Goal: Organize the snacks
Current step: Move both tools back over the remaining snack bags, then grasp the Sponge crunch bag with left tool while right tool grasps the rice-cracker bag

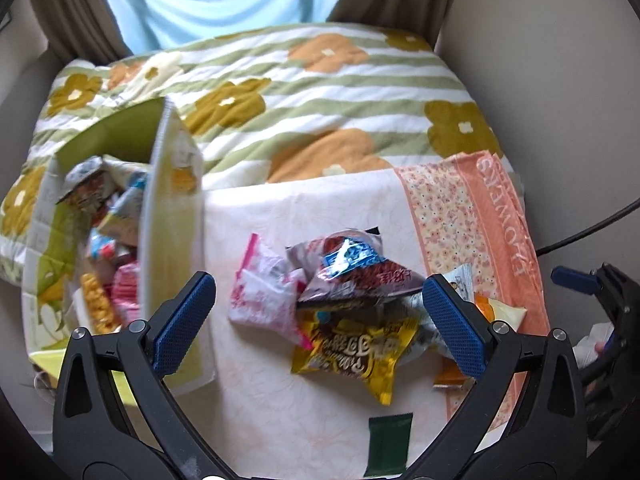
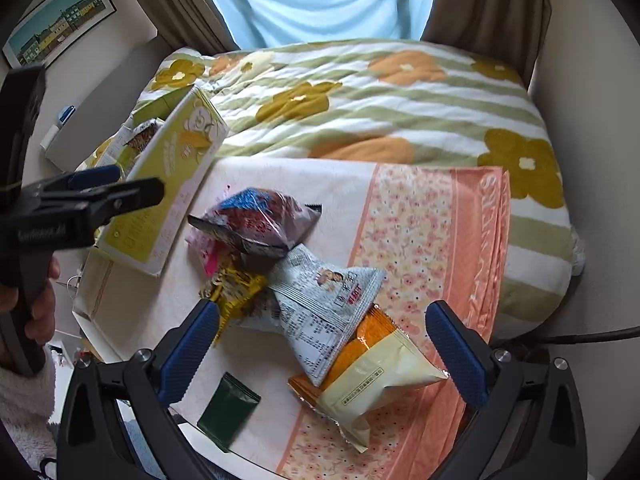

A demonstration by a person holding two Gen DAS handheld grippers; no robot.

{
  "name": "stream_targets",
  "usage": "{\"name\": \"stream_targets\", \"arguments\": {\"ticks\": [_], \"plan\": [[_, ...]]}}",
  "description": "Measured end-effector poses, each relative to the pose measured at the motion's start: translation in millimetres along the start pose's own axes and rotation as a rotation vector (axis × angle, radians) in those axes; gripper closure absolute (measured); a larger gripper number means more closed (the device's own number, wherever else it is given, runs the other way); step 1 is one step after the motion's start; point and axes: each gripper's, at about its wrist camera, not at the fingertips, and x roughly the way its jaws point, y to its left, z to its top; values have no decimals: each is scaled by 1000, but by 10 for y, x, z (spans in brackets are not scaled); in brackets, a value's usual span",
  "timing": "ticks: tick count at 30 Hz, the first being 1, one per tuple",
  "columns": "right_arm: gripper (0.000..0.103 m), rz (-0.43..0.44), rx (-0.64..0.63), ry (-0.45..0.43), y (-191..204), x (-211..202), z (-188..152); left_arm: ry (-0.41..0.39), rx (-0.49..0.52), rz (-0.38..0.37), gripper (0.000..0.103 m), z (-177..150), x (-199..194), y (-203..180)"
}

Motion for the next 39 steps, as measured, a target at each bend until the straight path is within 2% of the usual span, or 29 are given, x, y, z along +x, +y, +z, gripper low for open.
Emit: {"name": "stream_targets", "arguments": {"ticks": [9,11,13,15,16,23,34,39], "plan": [[0,34,25,46,-183,444,-57,154,-6,-28,1,130,897,-99],[0,51,19,57,-199,526,-66,182,-16,-43,5,115,1046,-96],[0,60,5,76,-196,621,-75,212,-17,-50,20,97,1169,-96],[0,72,-7,92,-193,692,-80,244,-19,-56,29,70,1287,-94],[0,77,-12,96,-190,716,-83,249,-16,-54,31,62,1313,-94],[0,109,-64,120,-126,863,-79,257,41,-48,37,-35,1380,-117],[0,133,-120,134,-33,1063,-1,220,79,-56,46,-140,1259,-66],[0,138,-158,143,33,1141,21,170,82,-55,46,-76,1091,-16]]}}
